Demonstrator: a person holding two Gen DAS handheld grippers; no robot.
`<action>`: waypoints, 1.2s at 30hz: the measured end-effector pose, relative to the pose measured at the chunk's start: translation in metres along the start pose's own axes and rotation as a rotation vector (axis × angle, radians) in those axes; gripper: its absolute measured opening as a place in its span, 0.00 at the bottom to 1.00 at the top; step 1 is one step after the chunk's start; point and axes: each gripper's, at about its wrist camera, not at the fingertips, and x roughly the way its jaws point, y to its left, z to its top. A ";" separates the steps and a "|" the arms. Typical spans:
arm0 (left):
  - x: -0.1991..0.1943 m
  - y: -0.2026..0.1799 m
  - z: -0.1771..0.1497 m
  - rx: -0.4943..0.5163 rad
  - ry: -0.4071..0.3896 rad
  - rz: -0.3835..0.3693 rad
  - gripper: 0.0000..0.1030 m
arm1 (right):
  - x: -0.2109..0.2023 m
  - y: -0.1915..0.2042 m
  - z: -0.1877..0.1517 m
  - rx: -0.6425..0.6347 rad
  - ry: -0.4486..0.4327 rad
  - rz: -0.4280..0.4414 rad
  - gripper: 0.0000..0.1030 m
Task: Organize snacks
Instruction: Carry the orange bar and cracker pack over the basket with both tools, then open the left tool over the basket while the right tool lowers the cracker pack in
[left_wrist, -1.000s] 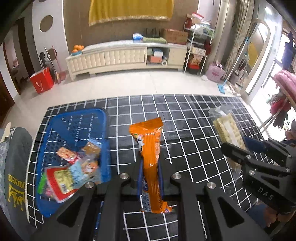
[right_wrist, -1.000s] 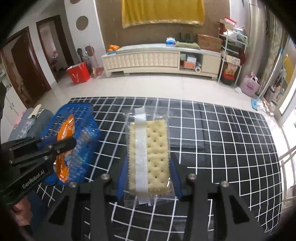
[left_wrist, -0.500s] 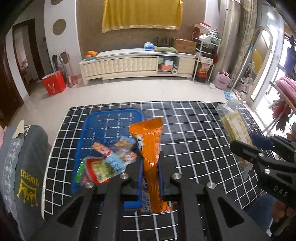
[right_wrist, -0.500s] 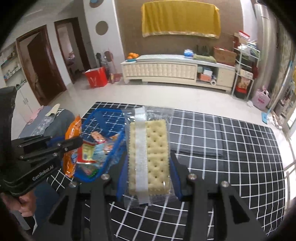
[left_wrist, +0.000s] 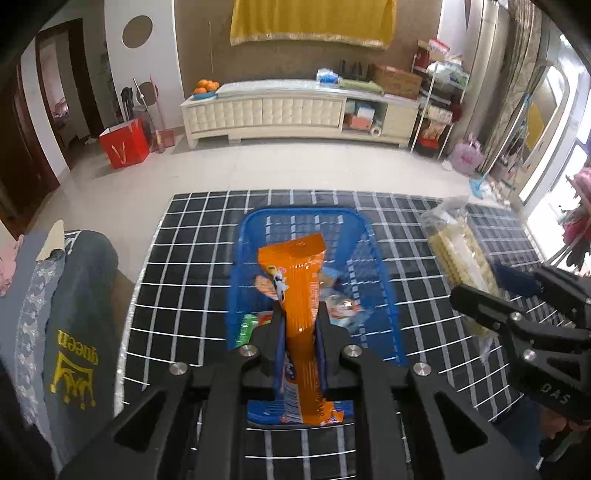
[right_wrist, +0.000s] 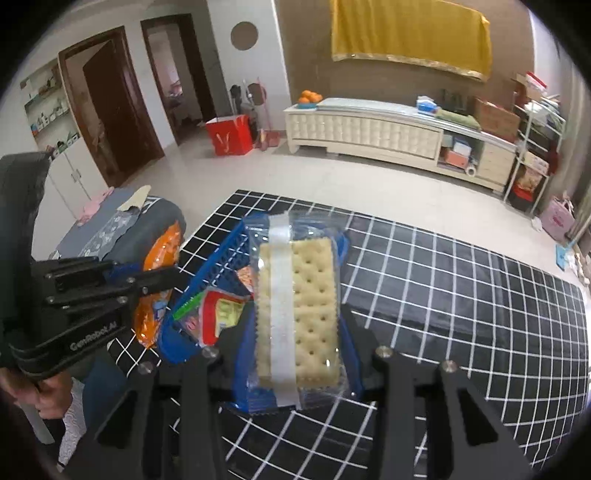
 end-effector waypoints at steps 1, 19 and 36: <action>0.006 0.005 0.002 -0.003 0.017 -0.010 0.12 | 0.003 0.003 0.000 -0.001 0.004 0.001 0.45; 0.099 0.004 0.018 0.051 0.201 -0.038 0.14 | 0.048 0.003 -0.002 -0.003 0.112 -0.030 0.46; 0.052 0.012 0.011 0.006 0.150 -0.045 0.40 | 0.018 0.009 -0.001 0.010 0.074 -0.019 0.45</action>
